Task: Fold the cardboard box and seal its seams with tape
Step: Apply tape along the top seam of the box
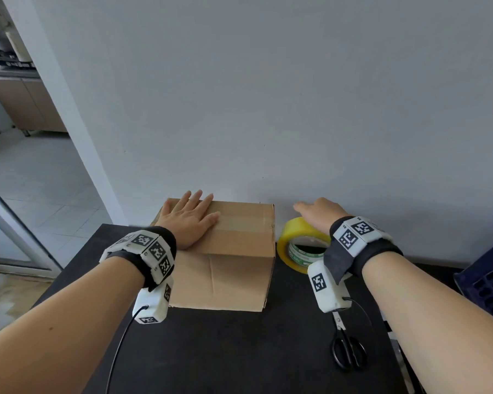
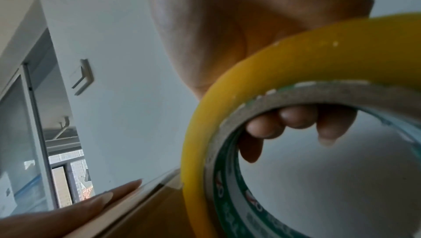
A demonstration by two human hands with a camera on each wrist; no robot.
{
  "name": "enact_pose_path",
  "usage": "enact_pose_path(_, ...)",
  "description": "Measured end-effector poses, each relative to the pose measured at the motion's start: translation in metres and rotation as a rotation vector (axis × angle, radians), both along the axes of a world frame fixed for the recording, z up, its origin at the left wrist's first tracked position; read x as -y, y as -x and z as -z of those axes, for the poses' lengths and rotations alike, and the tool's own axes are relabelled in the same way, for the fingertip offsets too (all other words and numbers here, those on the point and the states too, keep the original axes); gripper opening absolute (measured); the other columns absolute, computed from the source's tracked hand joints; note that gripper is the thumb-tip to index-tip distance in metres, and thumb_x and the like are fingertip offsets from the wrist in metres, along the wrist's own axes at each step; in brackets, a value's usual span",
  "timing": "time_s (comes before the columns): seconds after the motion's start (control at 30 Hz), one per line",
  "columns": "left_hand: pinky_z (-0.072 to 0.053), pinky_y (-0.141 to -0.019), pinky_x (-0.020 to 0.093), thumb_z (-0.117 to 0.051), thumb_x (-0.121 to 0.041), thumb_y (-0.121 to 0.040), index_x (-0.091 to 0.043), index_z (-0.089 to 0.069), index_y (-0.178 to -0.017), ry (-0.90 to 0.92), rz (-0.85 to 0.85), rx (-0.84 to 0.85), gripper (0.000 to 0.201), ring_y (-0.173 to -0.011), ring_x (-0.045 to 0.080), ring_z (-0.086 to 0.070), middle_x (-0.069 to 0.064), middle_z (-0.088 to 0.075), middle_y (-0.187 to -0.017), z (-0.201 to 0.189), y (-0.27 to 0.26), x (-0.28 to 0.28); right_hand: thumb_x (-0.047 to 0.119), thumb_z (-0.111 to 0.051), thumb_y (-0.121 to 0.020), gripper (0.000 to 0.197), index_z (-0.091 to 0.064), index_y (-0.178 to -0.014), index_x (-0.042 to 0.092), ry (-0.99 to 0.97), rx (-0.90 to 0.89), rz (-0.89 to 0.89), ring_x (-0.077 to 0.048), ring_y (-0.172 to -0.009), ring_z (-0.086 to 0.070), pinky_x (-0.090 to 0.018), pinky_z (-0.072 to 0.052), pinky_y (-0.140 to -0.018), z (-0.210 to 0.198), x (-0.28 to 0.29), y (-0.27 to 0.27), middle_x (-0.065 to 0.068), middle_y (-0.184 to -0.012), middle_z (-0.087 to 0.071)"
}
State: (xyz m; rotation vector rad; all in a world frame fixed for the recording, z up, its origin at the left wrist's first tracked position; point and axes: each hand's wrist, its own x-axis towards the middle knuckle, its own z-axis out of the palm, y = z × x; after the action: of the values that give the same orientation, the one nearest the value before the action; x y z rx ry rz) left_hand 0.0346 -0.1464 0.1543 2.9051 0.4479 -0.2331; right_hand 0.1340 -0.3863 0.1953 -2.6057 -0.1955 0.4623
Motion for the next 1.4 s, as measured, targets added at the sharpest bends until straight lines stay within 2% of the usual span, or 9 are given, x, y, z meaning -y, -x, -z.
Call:
enact_pose_path(0.1, 0.006, -0.118, 0.046, -0.014, -0.055, -0.097, -0.033, 0.002, -0.151, 0.001, -0.009, -0.026, 0.060, -0.147, 0.013, 0.011, -0.006, 0.008, -0.160, -0.009, -0.005, 0.007, 0.034, -0.044, -0.092, 0.034, -0.042, -0.067, 0.010, -0.034, -0.012, 0.007, -0.027, -0.075, -0.045, -0.033, -0.032, -0.067, 0.000, 0.002, -0.002, -0.006, -0.069, -0.044)
enact_pose_path(0.23, 0.008, -0.118, 0.043, -0.013, -0.050, -0.099, -0.031, 0.005, -0.151, 0.040, 0.137, 0.024, 0.058, -0.146, 0.012, 0.013, -0.004, 0.012, -0.159, -0.024, -0.021, 0.044, 0.030, -0.043, -0.092, 0.034, -0.039, -0.064, 0.011, -0.038, -0.015, -0.032, -0.021, -0.060, -0.036, -0.032, -0.025, -0.057, 0.000, 0.001, -0.003, -0.006, -0.064, -0.037)
enact_pose_path(0.37, 0.006, -0.119, 0.043, -0.015, -0.045, -0.101, -0.032, 0.002, -0.151, 0.065, 0.242, 0.036, 0.055, -0.146, 0.012, 0.011, -0.005, 0.009, -0.160, -0.025, -0.043, 0.084, 0.026, -0.042, -0.091, 0.032, -0.039, -0.063, 0.011, -0.042, -0.014, -0.052, -0.021, -0.058, -0.034, -0.032, -0.024, -0.055, 0.002, 0.002, -0.008, -0.006, -0.063, -0.037)
enact_pose_path(0.5, 0.006, -0.118, 0.044, -0.015, -0.045, -0.100, -0.033, 0.001, -0.151, 0.055, 0.233, -0.031, 0.054, -0.147, 0.014, 0.009, -0.006, 0.005, -0.160, -0.012, -0.052, 0.092, 0.026, -0.044, -0.091, 0.032, -0.038, -0.063, 0.011, -0.085, -0.014, -0.036, -0.021, -0.058, -0.034, -0.032, -0.023, -0.055, 0.005, 0.009, -0.013, -0.006, -0.063, -0.035)
enact_pose_path(0.67, 0.006, -0.119, 0.042, -0.013, -0.047, -0.100, -0.036, 0.001, -0.150, 0.056, 0.217, 0.007, 0.053, -0.147, 0.012, 0.007, -0.010, 0.002, -0.160, -0.002, -0.055, 0.090, 0.028, -0.049, -0.085, 0.039, -0.028, -0.054, 0.015, -0.148, 0.048, 0.000, -0.021, -0.050, -0.028, -0.030, -0.020, -0.051, 0.019, 0.018, -0.017, 0.000, -0.049, -0.027)
enact_pose_path(0.77, 0.006, -0.119, 0.042, -0.013, -0.050, -0.099, -0.037, 0.001, -0.149, 0.051, 0.219, 0.016, 0.054, -0.147, 0.011, 0.007, -0.011, 0.001, -0.160, 0.000, -0.057, 0.090, 0.029, -0.051, -0.081, 0.041, -0.025, -0.052, 0.017, -0.146, 0.092, 0.013, -0.022, -0.052, -0.025, -0.031, -0.021, -0.054, 0.028, 0.021, -0.018, -0.001, -0.051, -0.024)
enact_pose_path(1.1, 0.007, -0.118, 0.042, -0.018, -0.064, -0.092, -0.039, 0.001, -0.149, 0.038, 0.219, 0.027, 0.065, -0.147, 0.010, 0.005, -0.012, -0.002, -0.159, 0.007, -0.060, 0.087, 0.035, -0.047, -0.085, 0.037, -0.040, -0.055, 0.013, -0.017, 0.130, -0.035, -0.024, -0.054, -0.044, -0.027, -0.030, -0.053, 0.037, 0.011, -0.019, -0.004, -0.055, -0.043)
enact_pose_path(1.27, 0.007, -0.118, 0.042, -0.019, -0.065, -0.092, -0.038, 0.002, -0.149, 0.029, 0.220, 0.027, 0.067, -0.147, 0.011, 0.005, -0.011, -0.002, -0.159, 0.006, -0.060, 0.089, 0.035, -0.044, -0.088, 0.036, -0.049, -0.061, 0.012, 0.160, 0.167, -0.078, -0.021, -0.055, -0.047, -0.024, -0.031, -0.051, 0.049, 0.014, -0.011, -0.004, -0.062, -0.051)
enact_pose_path(1.4, 0.005, -0.117, 0.043, -0.027, -0.061, -0.093, -0.037, -0.005, -0.149, 0.039, 0.204, 0.017, 0.065, -0.147, 0.013, 0.001, -0.009, -0.007, -0.159, 0.003, -0.063, 0.090, 0.035, -0.042, -0.089, 0.037, -0.048, -0.061, 0.011, 0.157, 0.162, -0.069, -0.019, -0.053, -0.045, -0.024, -0.030, -0.050, 0.056, 0.013, -0.009, -0.004, -0.062, -0.049)
